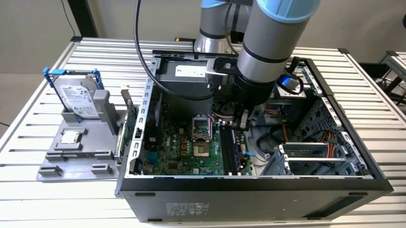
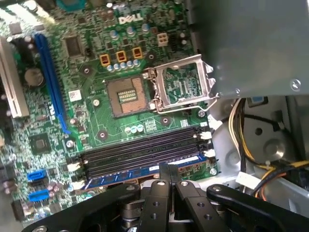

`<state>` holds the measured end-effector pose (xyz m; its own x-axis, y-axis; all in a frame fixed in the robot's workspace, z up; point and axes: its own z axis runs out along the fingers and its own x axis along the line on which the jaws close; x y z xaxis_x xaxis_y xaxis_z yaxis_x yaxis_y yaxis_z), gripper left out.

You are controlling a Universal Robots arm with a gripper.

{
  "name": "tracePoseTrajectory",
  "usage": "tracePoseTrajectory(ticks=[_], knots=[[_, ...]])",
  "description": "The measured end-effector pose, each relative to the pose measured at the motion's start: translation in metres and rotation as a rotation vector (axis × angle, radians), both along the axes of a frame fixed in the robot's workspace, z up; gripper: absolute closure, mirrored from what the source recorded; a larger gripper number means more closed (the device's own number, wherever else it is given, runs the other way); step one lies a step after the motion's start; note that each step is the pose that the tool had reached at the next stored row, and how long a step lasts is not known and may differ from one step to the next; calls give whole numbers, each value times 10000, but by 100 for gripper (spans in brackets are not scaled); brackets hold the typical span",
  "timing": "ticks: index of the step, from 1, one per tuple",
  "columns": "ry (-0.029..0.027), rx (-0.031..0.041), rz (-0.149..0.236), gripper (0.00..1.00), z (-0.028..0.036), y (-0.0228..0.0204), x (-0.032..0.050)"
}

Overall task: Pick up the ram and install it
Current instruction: 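Press down the ram until it locks into place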

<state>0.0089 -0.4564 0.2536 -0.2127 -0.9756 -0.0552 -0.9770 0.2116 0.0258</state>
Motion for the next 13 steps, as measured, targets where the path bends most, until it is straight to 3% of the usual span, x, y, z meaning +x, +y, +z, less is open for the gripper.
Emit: tracePoseTrajectory(ticks=[8,13], knots=[[-49,-1,1459,100,-18,0,0],[-153,-6,2247,100,-34,-3,0]])
